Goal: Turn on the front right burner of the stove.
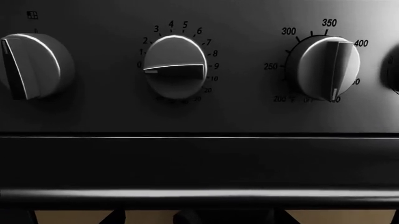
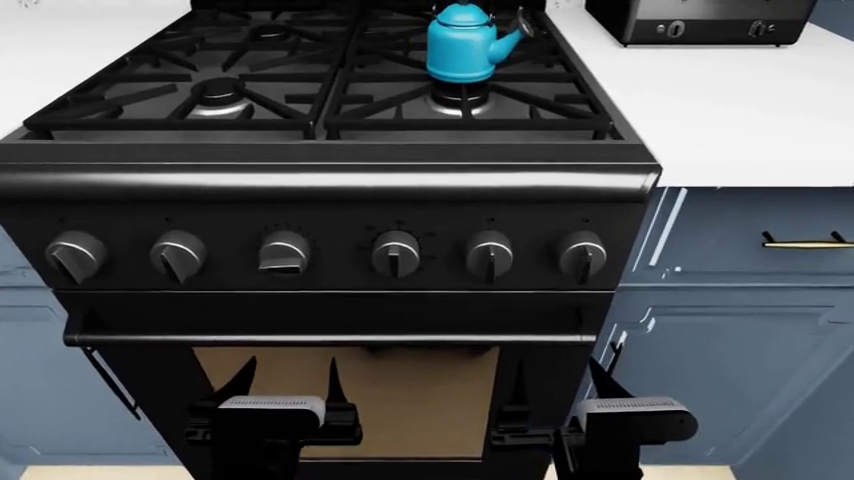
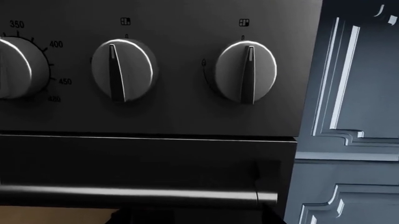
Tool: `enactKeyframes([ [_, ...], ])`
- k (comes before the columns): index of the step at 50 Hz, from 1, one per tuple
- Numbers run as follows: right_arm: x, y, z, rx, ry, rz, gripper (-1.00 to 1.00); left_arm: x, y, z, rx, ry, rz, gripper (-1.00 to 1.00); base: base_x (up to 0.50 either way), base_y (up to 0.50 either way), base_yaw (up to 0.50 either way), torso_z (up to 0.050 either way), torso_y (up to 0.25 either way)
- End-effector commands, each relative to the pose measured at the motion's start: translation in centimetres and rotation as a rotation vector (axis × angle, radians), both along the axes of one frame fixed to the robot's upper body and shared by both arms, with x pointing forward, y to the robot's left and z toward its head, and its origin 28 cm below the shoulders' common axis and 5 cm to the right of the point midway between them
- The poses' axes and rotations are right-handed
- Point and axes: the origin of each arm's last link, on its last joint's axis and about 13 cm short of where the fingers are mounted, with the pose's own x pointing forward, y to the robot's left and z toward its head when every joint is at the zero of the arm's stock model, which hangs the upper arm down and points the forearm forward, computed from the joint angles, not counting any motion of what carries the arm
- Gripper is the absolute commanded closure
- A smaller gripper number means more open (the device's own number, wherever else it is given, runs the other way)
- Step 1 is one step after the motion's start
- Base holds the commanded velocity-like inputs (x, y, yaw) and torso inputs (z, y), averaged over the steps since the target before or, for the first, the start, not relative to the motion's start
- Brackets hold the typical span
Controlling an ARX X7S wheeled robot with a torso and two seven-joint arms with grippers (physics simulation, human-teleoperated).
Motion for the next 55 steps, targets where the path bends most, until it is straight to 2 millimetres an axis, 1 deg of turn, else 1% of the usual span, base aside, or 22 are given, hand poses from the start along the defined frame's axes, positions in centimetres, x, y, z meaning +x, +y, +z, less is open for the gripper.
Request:
enactKeyframes([
  [1,-0.1,0.0,0.1,0.001,-0.005,-0.003,-1.0,0.0,0.0,0.0,0.0,0.0,0.0,-1.0,0.19,0.0,0.0,0.0,0.0],
  [15,0.0,-0.1,0.1,0.009,-0.012,-0.007,-1.0,0.0,0.0,0.0,0.002,0.003,0.001,-1.0,0.19,0.0,0.0,0.0,0.0],
  [20,0.0,-0.2,0.1,0.027,-0.006,-0.007,-1.0,0.0,0.0,0.0,0.002,0.004,0.002,-1.0,0.02,0.0,0.0,0.0,0.0],
  [23,-0.3,-0.3,0.8,0.037,-0.059,-0.019,-1.0,0.0,-0.1,0.0,0.001,0.005,0.002,-1.0,0.0,0.0,0.0,0.0,0.0],
  [24,-0.3,-0.5,1.0,0.015,-0.051,-0.047,-1.0,0.0,0.0,0.0,-0.001,0.006,0.004,-1.0,0.0,0.0,0.0,0.0,0.0],
  [25,-0.3,-0.5,1.2,0.029,-0.048,-0.06,-1.0,0.1,0.0,0.0,-0.001,0.006,0.004,-1.0,0.0,0.0,0.0,0.0,0.0],
  [26,-0.5,-0.5,1.6,0.008,-0.067,-0.044,-1.0,0.1,0.0,0.0,0.0,0.007,0.004,-1.0,0.0,0.0,0.0,0.0,0.0],
  [28,-0.5,-0.6,2.1,0.001,-0.053,-0.057,-1.0,0.1,-0.1,0.0,0.002,0.007,0.005,-1.0,0.0,0.0,0.0,0.0,0.0],
  [31,-0.7,-0.5,3.5,0.01,-0.051,-0.064,-1.0,0.1,0.0,0.0,0.001,0.008,0.007,-1.0,0.0,0.0,0.0,0.0,0.0],
  [36,-1.2,-0.1,5.1,-0.001,-0.031,-0.032,-1.0,0.1,-0.1,0.0,0.003,0.01,0.008,-1.0,0.0,0.0,0.0,0.0,0.0],
  [39,-1.1,-0.1,6.3,-0.001,-0.024,-0.031,-1.0,0.1,-0.1,0.0,0.002,0.01,0.009,-1.0,0.0,0.0,0.0,0.0,0.0],
  [44,-0.7,-0.4,7.1,-0.017,0.0,-0.03,-1.0,0.2,-0.1,0.0,0.002,0.011,0.01,-1.0,0.0,0.0,0.0,0.0,0.0],
  [48,0.1,-1.0,8.1,-0.022,0.014,-0.033,-1.0,0.1,-0.1,0.0,0.002,0.012,0.01,-1.0,0.0,0.0,0.0,0.0,0.0],
  [55,0.8,-1.8,8.4,-0.024,0.03,-0.063,-1.0,0.2,-0.1,-0.1,0.005,0.012,0.012,-1.0,0.0,0.0,0.0,0.0,0.0],
])
